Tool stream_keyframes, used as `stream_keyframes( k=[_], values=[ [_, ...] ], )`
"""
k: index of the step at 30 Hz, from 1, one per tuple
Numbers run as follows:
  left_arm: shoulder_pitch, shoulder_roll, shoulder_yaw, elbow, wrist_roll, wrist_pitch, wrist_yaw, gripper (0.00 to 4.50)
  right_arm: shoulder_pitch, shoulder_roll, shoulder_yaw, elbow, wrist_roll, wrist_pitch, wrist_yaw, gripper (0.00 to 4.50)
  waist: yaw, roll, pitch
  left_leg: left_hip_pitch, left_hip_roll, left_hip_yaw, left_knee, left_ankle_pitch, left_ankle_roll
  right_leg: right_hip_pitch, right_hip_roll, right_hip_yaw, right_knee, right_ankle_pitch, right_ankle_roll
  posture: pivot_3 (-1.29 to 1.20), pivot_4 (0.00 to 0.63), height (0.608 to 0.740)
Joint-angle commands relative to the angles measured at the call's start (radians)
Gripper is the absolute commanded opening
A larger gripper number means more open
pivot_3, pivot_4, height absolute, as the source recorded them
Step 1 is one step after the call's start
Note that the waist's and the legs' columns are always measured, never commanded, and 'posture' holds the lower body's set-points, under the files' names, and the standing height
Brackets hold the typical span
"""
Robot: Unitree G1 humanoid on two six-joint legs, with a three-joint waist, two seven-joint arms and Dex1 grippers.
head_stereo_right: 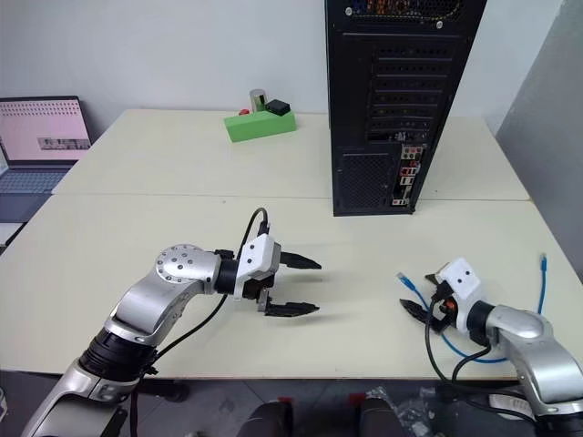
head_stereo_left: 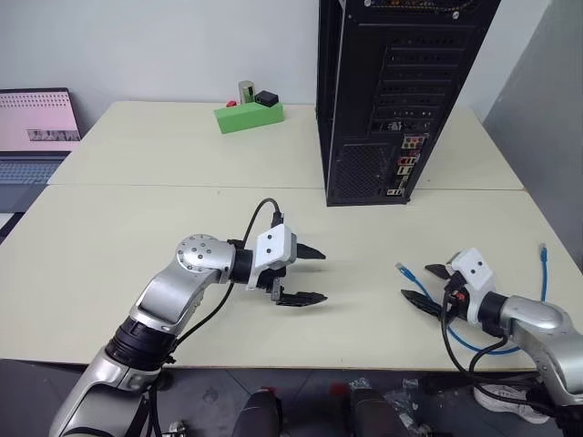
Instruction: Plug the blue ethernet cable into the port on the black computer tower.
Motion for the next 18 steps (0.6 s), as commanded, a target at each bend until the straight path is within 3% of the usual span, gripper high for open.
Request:
stream_keyframes(
  k=[1,5,16,18],
  values=[
    [0.008,-0.001,0.014,-0.019,-0.007,-0.013,-0.010,4.15,-0.010,0.000,-0.004,0.011,-0.026,-0.021,-0.009,3.97,0.000,0.000,0.000,0.000,0.000,0.000,0.000,0.000,0.000,0.000,0.000,0.000,0.000,0.000,0.000,0.00,0.150,0.740],
    [0.008,-0.003,0.016,-0.021,-0.007,-0.010,-0.006,4.15,-0.020,-0.005,0.000,0.039,-0.043,-0.023,-0.003,3.14,0.000,0.000,0.000,0.000,0.000,0.000,0.000,0.000,0.000,0.000,0.000,0.000,0.000,0.000,0.000,0.00,0.150,0.740],
    [-0.001,-0.011,0.012,-0.012,0.002,-0.005,0.001,4.15,-0.070,-0.007,0.029,0.073,-0.055,-0.036,0.020,0.21,-0.001,0.000,0.000,0.000,0.000,0.000,0.000,0.000,0.000,0.000,0.000,0.000,0.000,0.000,0.000,0.00,0.150,0.740],
    [-0.008,-0.018,0.010,0.009,0.005,-0.003,0.002,4.15,-0.086,-0.008,0.042,0.048,-0.052,-0.038,0.040,0.07,-0.001,0.000,0.000,0.000,0.000,0.000,0.000,0.000,0.000,0.001,0.000,0.000,0.000,0.000,0.000,0.00,0.150,0.740]
  ],
)
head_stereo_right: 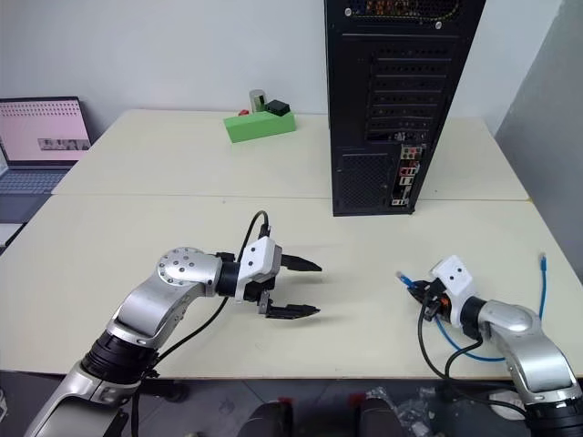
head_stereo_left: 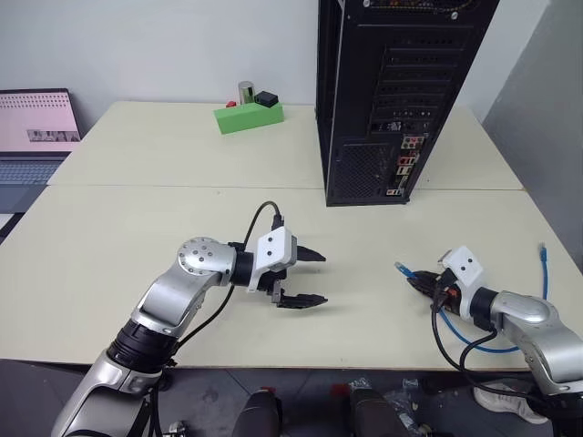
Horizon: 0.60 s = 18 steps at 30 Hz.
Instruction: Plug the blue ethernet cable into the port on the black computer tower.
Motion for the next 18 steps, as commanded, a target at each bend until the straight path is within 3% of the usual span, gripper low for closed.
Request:
stream_keyframes(
  k=[1,11,18],
  values=[
    [-0.027,-0.015,0.009,0.024,0.003,-0.012,-0.004,4.15,-0.036,-0.007,0.025,-0.039,-0.001,-0.004,0.032,0.06,-0.001,0.000,0.000,0.000,0.000,0.000,0.000,0.000,0.000,0.000,0.000,0.000,0.000,0.000,0.000,0.00,0.150,0.740],
    [-0.113,-0.064,-0.030,0.196,0.070,-0.115,-0.058,4.15,-0.179,0.016,0.194,-0.221,0.039,0.076,0.135,0.05,0.001,0.000,0.000,0.000,0.000,-0.001,0.000,0.000,0.000,0.000,0.000,-0.001,0.000,0.000,0.000,0.00,0.150,0.740],
    [-0.138,-0.096,-0.043,0.261,0.094,-0.182,-0.092,4.15,-0.219,0.027,0.236,-0.253,0.050,0.108,0.155,0.05,0.001,0.000,0.000,-0.001,0.000,-0.001,0.000,0.000,0.000,-0.001,0.000,-0.001,0.000,0.000,0.000,0.00,0.150,0.740]
  ],
)
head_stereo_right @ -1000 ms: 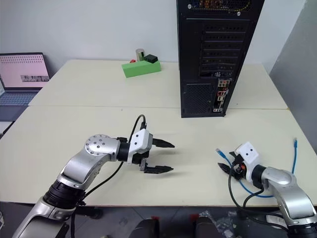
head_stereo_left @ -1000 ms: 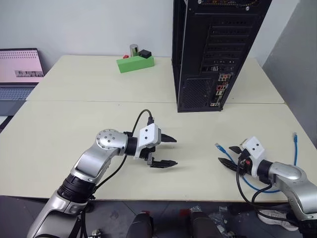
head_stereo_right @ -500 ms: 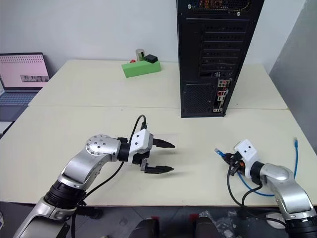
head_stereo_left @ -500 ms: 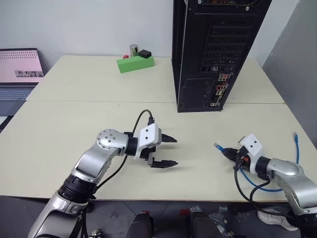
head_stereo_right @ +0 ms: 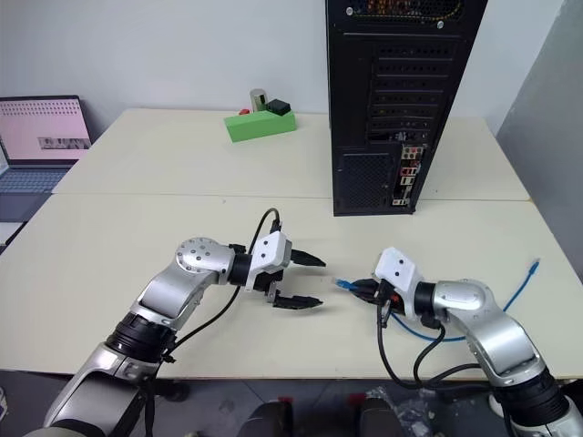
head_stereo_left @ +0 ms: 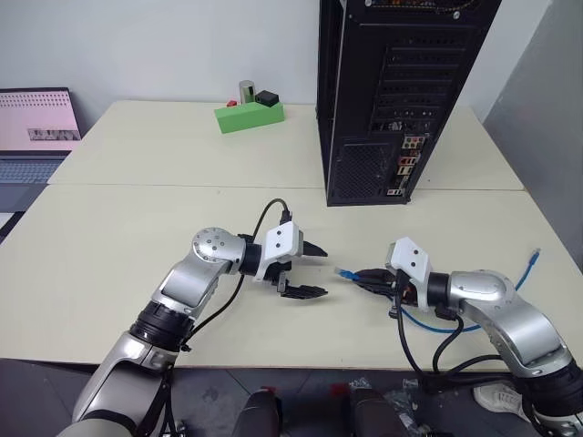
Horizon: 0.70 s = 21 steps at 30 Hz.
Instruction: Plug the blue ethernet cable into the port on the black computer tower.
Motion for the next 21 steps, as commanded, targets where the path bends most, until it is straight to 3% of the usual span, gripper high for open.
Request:
stream_keyframes(
  k=[1,7,10,21],
  values=[
    [-0.024,-0.021,-0.005,0.006,0.008,-0.037,-0.022,4.15,-0.022,0.007,0.010,-0.046,0.021,0.008,0.019,0.05,0.000,0.000,0.000,0.000,0.000,0.000,0.000,0.000,0.000,0.000,0.000,0.000,0.000,0.000,0.000,0.00,0.150,0.740],
    [-0.029,-0.034,-0.009,0.016,0.014,-0.038,-0.047,4.15,-0.030,0.013,0.025,-0.050,0.012,0.011,0.024,0.04,-0.001,0.000,0.000,0.000,0.000,0.000,0.000,0.000,0.000,0.000,0.000,0.000,0.000,0.000,0.000,0.00,0.150,0.740],
    [-0.032,-0.038,-0.011,0.018,0.011,-0.031,-0.054,3.71,-0.035,0.019,0.035,-0.050,0.007,0.010,0.021,0.04,-0.001,0.000,0.000,0.000,0.000,0.000,0.000,0.000,0.000,0.000,0.000,0.000,0.000,0.000,0.000,0.00,0.150,0.740],
    [-0.032,-0.050,-0.012,0.031,0.032,-0.034,-0.052,1.41,-0.058,0.026,0.059,-0.055,0.004,0.017,0.023,0.04,-0.001,0.000,0.000,0.000,0.000,0.000,0.000,0.000,0.000,0.000,0.000,0.000,0.000,0.000,0.000,0.00,0.150,0.740]
  ],
)
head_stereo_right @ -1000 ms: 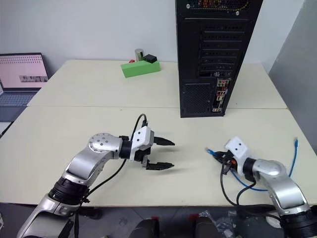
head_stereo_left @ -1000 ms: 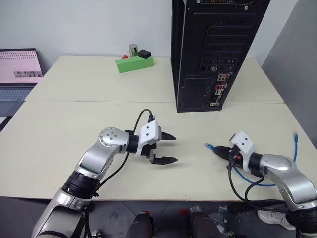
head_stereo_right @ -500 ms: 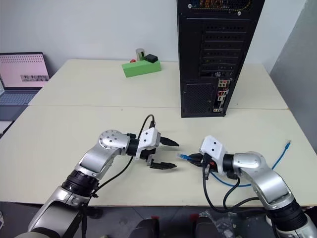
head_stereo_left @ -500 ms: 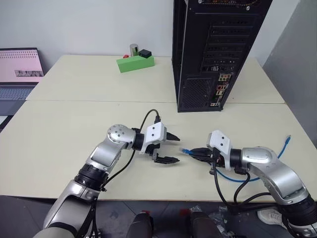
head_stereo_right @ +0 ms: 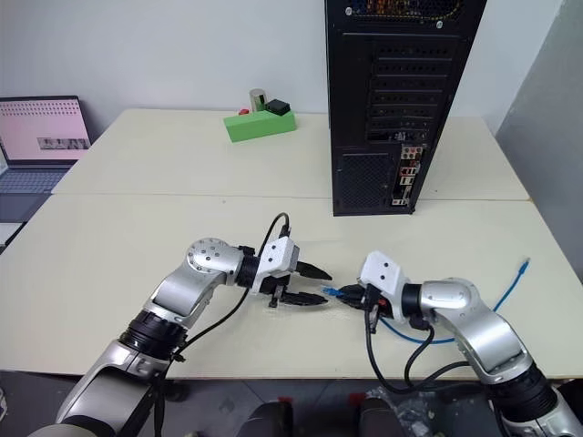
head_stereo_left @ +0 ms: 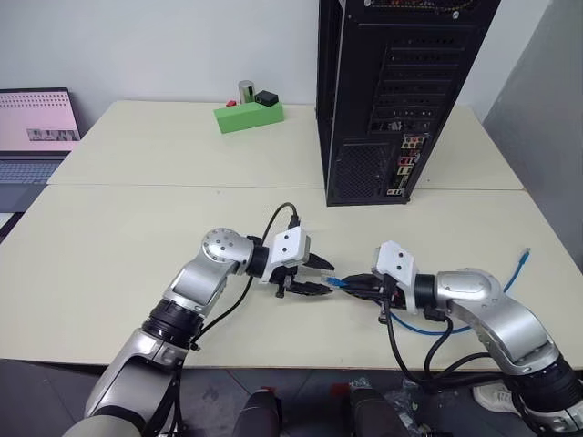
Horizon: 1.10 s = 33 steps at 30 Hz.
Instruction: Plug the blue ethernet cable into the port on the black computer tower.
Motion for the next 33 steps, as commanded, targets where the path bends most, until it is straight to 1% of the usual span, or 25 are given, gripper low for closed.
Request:
stream_keyframes(
  k=[1,5,6,14,15,16,18,19,20,21,24,27,31,33],
  values=[
    [-0.019,-0.007,0.004,-0.011,0.005,-0.012,0.001,1.28,-0.025,0.003,-0.001,-0.044,0.007,0.000,0.006,0.04,0.000,0.000,0.000,0.000,0.000,0.000,0.000,0.000,0.000,0.000,0.000,0.000,0.000,0.000,0.000,0.00,0.150,0.740],
    [-0.016,-0.008,0.006,-0.008,0.009,-0.016,0.002,0.44,-0.032,0.005,-0.001,-0.043,0.011,0.002,0.009,0.04,0.000,0.000,0.000,0.000,0.000,0.000,0.000,0.000,0.000,0.000,0.000,0.000,0.000,0.000,0.000,0.00,0.150,0.740],
    [-0.015,-0.008,0.006,-0.007,0.011,-0.017,0.002,0.32,-0.033,0.006,-0.001,-0.042,0.012,0.002,0.009,0.04,0.000,0.000,0.000,0.000,0.000,0.000,0.000,0.000,0.000,0.000,0.000,0.000,0.000,0.000,0.000,0.00,0.150,0.740],
    [-0.002,-0.004,0.009,0.005,0.021,-0.055,-0.001,0.32,-0.043,-0.005,-0.022,-0.021,0.029,0.001,0.032,0.04,0.000,0.000,0.000,0.000,0.000,0.000,0.000,0.000,0.000,0.000,0.000,0.000,0.000,0.000,0.000,0.00,0.150,0.740],
    [0.001,-0.008,0.013,0.006,0.016,-0.058,-0.001,0.32,-0.045,-0.013,-0.034,-0.017,0.038,0.004,0.043,0.74,0.000,0.000,0.000,0.000,0.000,0.000,0.000,0.000,0.000,0.000,0.000,0.000,0.000,0.000,0.000,0.00,0.150,0.740],
    [0.003,-0.011,0.018,0.011,0.011,-0.073,-0.002,0.32,-0.046,-0.038,-0.059,-0.011,0.053,0.011,0.064,0.82,0.000,0.000,0.000,0.000,0.000,0.000,0.000,0.000,0.000,0.000,0.000,0.000,0.000,0.000,0.000,0.00,0.150,0.740],
    [0.005,-0.014,0.026,0.022,0.009,-0.103,0.000,0.32,-0.046,-0.079,-0.099,-0.001,0.075,0.020,0.099,1.43,0.001,0.000,0.000,0.000,0.000,0.000,0.000,0.000,0.000,0.000,0.000,0.000,0.000,0.000,0.000,0.00,0.150,0.740],
    [0.009,-0.015,0.030,0.026,0.011,-0.122,0.005,0.32,-0.042,-0.103,-0.119,0.004,0.087,0.023,0.116,1.62,0.001,0.000,0.000,0.000,0.000,0.000,0.000,0.000,0.000,0.000,0.000,0.000,0.000,0.000,0.000,0.00,0.150,0.740],
    [0.015,-0.016,0.031,0.037,0.025,-0.173,0.018,0.32,-0.037,-0.118,-0.138,0.008,0.100,0.030,0.126,1.80,0.002,0.000,0.000,0.000,0.000,0.000,0.000,0.000,0.000,0.000,0.000,0.000,0.000,0.000,0.000,0.00,0.150,0.740],
    [0.021,-0.021,0.037,0.047,0.038,-0.232,0.037,0.32,-0.032,-0.131,-0.160,0.011,0.119,0.042,0.133,2.11,0.002,0.000,0.000,0.000,0.000,0.000,0.000,0.000,0.000,0.000,0.000,0.000,0.000,0.000,0.000,0.00,0.150,0.740],
    [0.030,-0.046,0.060,0.078,0.069,-0.403,0.108,0.32,-0.019,-0.145,-0.196,0.012,0.160,0.072,0.139,2.69,0.001,0.000,0.000,0.000,0.000,0.000,0.000,0.000,0.000,0.000,0.000,0.000,0.000,0.000,0.000,0.00,0.150,0.740],
    [0.025,-0.056,0.071,0.151,0.165,-0.725,0.216,0.31,-0.009,-0.094,-0.246,-0.006,0.280,0.168,0.118,3.40,0.001,0.000,0.000,0.000,0.000,0.000,0.000,0.000,0.000,0.000,0.000,0.000,0.000,0.000,0.000,0.00,0.150,0.740],
    [0.002,-0.049,0.086,0.277,0.286,-1.109,0.355,0.31,-0.030,0.009,-0.290,-0.001,0.395,0.267,0.040,3.41,0.001,0.000,0.000,0.000,0.000,0.000,0.001,0.000,0.000,0.000,0.000,0.000,0.000,0.000,0.000,0.00,0.150,0.740],
    [-0.002,-0.037,0.098,0.353,0.356,-1.234,0.435,0.31,-0.044,0.068,-0.308,0.014,0.455,0.311,-0.003,3.41,0.001,0.000,0.000,0.000,0.000,0.000,0.001,0.000,0.000,0.000,0.000,0.000,0.000,0.000,0.000,0.00,0.150,0.740]
  ],
)
